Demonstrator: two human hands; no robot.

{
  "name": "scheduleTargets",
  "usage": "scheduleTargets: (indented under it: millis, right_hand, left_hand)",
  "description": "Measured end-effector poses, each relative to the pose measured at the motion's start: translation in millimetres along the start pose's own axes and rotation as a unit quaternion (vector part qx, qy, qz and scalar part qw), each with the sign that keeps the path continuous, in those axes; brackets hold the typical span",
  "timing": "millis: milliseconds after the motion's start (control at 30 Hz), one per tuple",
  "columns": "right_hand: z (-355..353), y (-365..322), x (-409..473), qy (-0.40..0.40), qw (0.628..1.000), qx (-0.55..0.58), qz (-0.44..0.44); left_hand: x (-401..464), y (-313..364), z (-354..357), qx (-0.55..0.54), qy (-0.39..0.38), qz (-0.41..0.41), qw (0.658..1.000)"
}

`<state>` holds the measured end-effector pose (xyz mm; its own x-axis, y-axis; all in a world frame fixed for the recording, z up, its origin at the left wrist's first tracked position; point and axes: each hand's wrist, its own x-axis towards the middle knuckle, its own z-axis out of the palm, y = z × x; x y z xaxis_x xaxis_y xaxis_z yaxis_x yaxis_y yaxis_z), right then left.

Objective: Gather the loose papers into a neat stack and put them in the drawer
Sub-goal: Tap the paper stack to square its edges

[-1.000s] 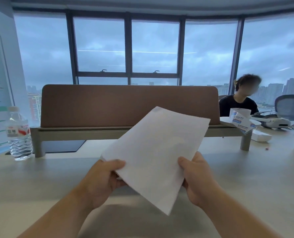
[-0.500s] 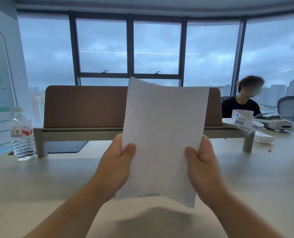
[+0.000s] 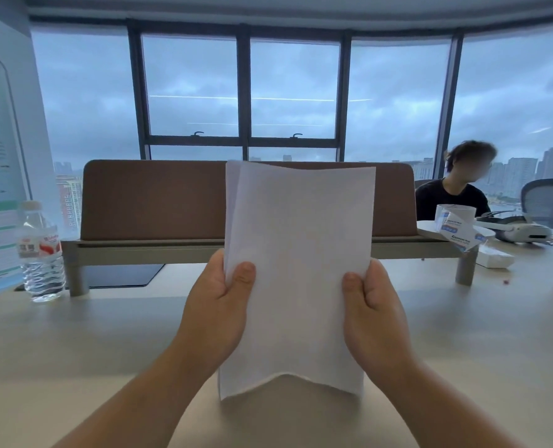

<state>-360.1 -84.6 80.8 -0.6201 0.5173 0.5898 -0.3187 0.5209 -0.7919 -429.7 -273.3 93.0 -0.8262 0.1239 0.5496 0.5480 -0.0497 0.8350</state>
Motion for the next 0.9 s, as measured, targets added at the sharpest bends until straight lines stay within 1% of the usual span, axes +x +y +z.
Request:
scheduleTargets:
  millis: [100, 200, 300, 367, 467, 567, 633, 767, 833, 867, 900]
  right_hand:
    - [-2.9, -5.8, 4.4, 0.023, 0.999, 0.032, -0.003]
    - [-2.7, -2.0, 3.8, 0.014, 0.997, 0.062, 0.036]
    - [0.7, 7.9, -2.1, -0.022, 0.997, 0.046, 0.063]
    - [2.0, 10.7, -4.1, -0.027, 0.997, 0.035, 0.068]
    - [1.5, 10.5, -2.7, -0.013, 0.997, 0.026, 0.071]
    - [-0.7, 13.6, 0.8, -0.005, 0.997, 0.024, 0.08]
    - [-2.6, 13.5, 2.9, -0.009, 0.996, 0.029, 0.086]
    - [-4.7, 12.9, 7.5, -0.034, 0.988, 0.049, 0.142]
    - [-5.1, 18.5, 9.9, -0.03, 0.981, 0.062, 0.182]
    - [-4.9, 21.9, 11.0, -0.024, 0.973, 0.091, 0.211]
    - [-3.6, 23.6, 11.4, -0.026, 0.957, 0.149, 0.249]
  left_hand:
    - [3.9, 7.1, 2.1, -0.062, 0.027, -0.028, 0.997]
    - [4.1, 2.5, -0.1, -0.118, 0.038, -0.079, 0.989]
    - [-0.2, -5.0, -3.7, -0.1, 0.018, -0.107, 0.989]
    - [-1.9, -5.8, -6.0, -0.063, -0.004, -0.096, 0.993]
    - [-2.0, -1.9, -12.3, -0.011, -0.034, -0.07, 0.997]
    - [-0.3, 2.9, -17.6, -0.031, -0.066, -0.089, 0.993]
    - [1.1, 4.3, -18.1, -0.034, -0.067, -0.101, 0.992]
    - [2.9, 0.8, -13.9, -0.056, -0.001, -0.132, 0.99]
    - [6.4, -5.5, -13.7, -0.07, 0.059, -0.146, 0.985]
    - [8.6, -8.8, -14.1, -0.081, 0.098, -0.15, 0.98]
    - [10.6, -11.2, -14.1, -0.098, 0.136, -0.156, 0.973]
